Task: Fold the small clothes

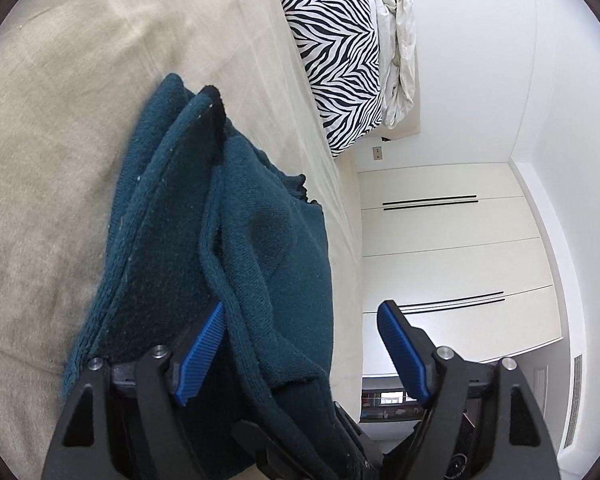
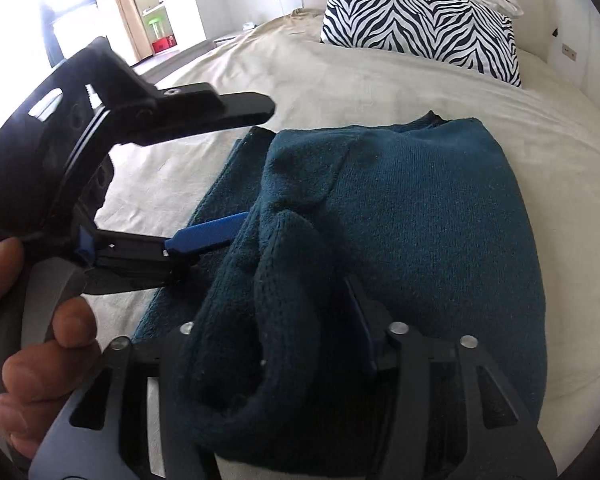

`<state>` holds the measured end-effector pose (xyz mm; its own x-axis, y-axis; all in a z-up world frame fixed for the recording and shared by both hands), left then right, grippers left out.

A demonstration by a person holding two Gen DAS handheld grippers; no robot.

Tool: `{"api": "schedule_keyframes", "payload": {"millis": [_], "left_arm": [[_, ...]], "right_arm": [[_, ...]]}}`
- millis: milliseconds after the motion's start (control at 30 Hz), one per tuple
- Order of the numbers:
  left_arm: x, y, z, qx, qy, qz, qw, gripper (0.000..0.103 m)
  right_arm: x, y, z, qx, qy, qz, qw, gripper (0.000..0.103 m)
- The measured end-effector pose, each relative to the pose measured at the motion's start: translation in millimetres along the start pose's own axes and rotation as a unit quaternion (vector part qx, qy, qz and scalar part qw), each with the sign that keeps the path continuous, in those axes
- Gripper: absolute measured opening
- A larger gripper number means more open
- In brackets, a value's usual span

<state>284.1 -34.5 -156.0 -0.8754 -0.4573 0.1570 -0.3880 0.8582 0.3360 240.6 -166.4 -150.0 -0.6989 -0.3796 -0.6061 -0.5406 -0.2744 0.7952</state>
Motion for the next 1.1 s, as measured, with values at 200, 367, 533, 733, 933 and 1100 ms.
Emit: {"api": "schedule_keyframes", "payload": {"millis": [200,367,533,733,933,1100], "left_arm": [[6.2,-34.9,8.3,-0.086,-0.030,0.034,0.9952,0.049],[-0.3,-38.6,19.1,-0.131,-0.043,0.040,0.9897,0.016],[-1.3,-18.3,-3.5,-0.138,-0.099,0.037,0.9848,0.015],[-16.5,9.3,-11.4,-0.165,-0.150,0.024,0.9745,0.015],[-29.3,19.4,21.7,-0.169,-0.127,0.024,0.9771,0.015],[-32.6,23.4,32.2,-0.157,-0.117,0.025,0.9803,0.015]], "right_arm": [[40.3,20.9,6.1,0.020,0.033,0.008,0.999,0.056],[56.3,30.6,5.2,0.019,0.027,-0.008,0.999,0.056],[51.8,35.1,14.8,0.016,0.044,-0.025,0.999,0.045],[43.2,38.6,46.8,-0.001,0.077,-0.037,0.996,0.045],[43.7,22.2,70.9,-0.022,0.101,-0.015,0.995,0.045],[52.1,12.3,82.9,-0.026,0.122,-0.003,0.992,0.047]]}}
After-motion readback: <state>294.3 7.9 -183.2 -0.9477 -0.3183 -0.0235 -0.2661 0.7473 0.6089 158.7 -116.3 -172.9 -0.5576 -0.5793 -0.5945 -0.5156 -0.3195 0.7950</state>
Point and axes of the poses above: each gripper's, at about its wrist camera, not at the fingertips, and y roughly against the way its jaws point, z to its left, x to its underside, the point moved 10 cm from there along -y, roughly the way its jaws point, and after that the axes turned 15 degrees about y, right-handed, at the moved point
